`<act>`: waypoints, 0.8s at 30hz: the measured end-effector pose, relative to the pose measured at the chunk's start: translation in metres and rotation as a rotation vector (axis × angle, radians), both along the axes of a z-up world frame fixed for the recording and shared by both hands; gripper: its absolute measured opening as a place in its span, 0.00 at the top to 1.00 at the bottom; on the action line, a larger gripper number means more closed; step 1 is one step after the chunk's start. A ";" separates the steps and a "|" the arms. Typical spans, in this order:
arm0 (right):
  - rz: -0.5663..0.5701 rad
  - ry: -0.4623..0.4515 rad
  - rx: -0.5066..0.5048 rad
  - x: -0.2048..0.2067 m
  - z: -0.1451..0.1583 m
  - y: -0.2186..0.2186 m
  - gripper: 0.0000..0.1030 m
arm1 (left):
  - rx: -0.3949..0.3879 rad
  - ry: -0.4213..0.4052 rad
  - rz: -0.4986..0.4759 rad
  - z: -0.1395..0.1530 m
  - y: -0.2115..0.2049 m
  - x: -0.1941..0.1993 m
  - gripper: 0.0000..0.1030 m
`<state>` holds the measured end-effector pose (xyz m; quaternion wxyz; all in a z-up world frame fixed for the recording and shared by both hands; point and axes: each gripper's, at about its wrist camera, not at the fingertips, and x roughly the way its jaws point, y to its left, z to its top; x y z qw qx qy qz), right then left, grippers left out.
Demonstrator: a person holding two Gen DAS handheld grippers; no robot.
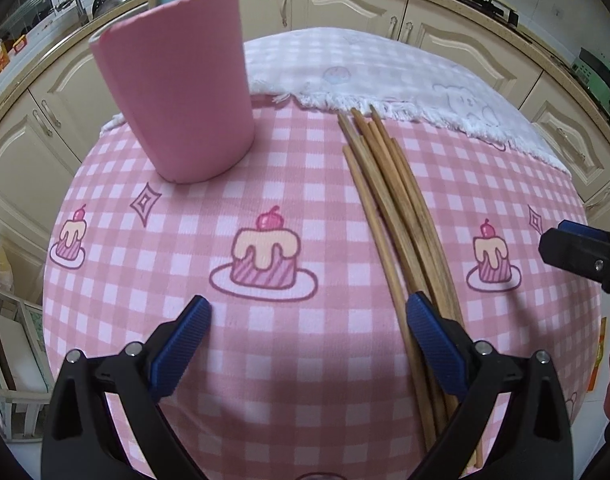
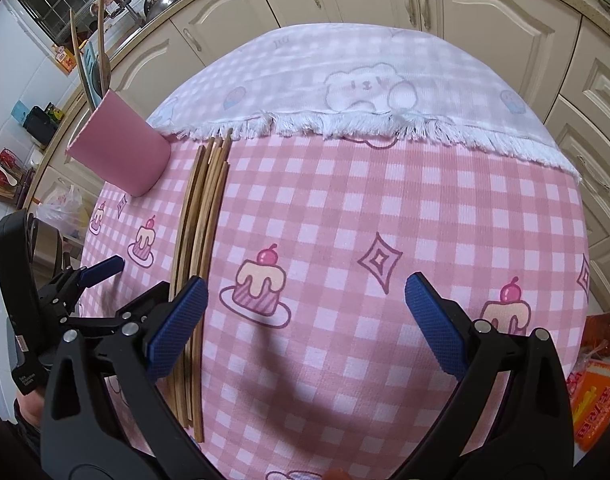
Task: Organize utensils
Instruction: 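Move both tools back to the remaining chopstick bundle, then grasp one chopstick with the right tool while the left tool grasps another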
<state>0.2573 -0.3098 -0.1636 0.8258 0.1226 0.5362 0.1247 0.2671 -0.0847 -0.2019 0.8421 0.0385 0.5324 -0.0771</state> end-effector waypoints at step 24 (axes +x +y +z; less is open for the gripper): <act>0.096 0.021 -0.251 0.010 -0.016 0.068 0.06 | -0.022 -0.042 -0.120 0.007 0.019 -0.009 0.54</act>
